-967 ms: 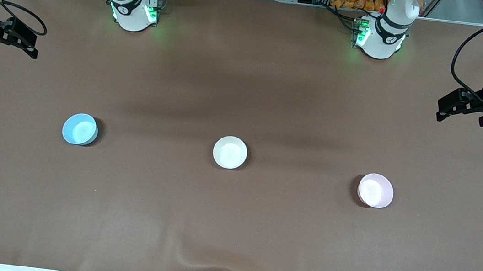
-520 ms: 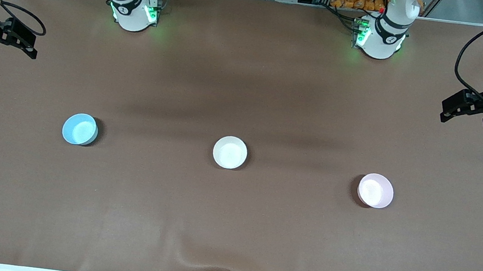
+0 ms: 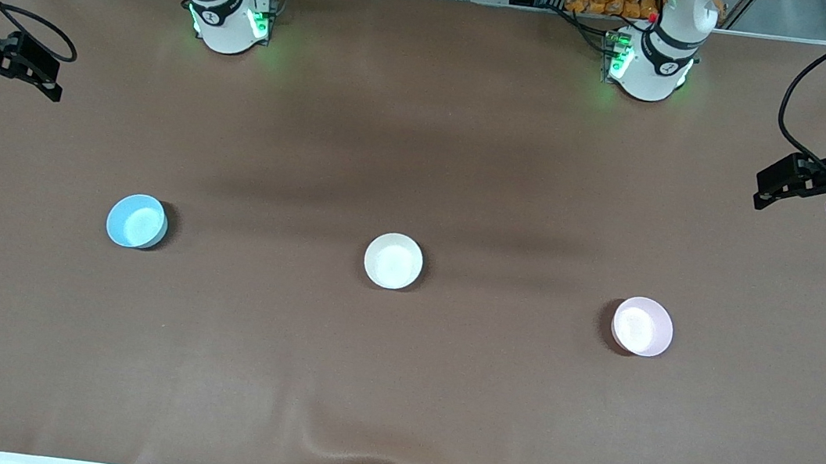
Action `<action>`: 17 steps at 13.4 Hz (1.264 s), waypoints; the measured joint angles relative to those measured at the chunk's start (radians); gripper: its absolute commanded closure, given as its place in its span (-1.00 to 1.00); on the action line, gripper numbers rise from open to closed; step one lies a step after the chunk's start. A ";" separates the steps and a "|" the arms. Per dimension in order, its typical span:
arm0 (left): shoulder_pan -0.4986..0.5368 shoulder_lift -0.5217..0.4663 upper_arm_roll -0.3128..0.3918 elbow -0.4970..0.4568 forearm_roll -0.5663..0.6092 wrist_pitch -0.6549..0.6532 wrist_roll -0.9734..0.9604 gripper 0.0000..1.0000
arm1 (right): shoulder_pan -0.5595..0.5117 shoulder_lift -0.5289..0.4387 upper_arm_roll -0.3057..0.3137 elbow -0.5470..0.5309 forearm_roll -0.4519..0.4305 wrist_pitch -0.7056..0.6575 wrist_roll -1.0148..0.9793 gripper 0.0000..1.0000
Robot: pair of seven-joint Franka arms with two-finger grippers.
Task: Stack pink and blue bowls on white bowl
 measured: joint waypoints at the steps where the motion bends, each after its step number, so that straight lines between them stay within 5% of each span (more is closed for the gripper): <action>1: 0.000 0.000 0.000 0.001 0.000 0.000 0.000 -1.00 | 0.000 0.001 0.000 0.000 0.000 0.000 0.000 -1.00; 17: 0.015 0.000 0.000 0.003 0.000 0.000 0.000 -1.00 | 0.000 0.002 -0.005 0.000 0.000 -0.020 0.000 -1.00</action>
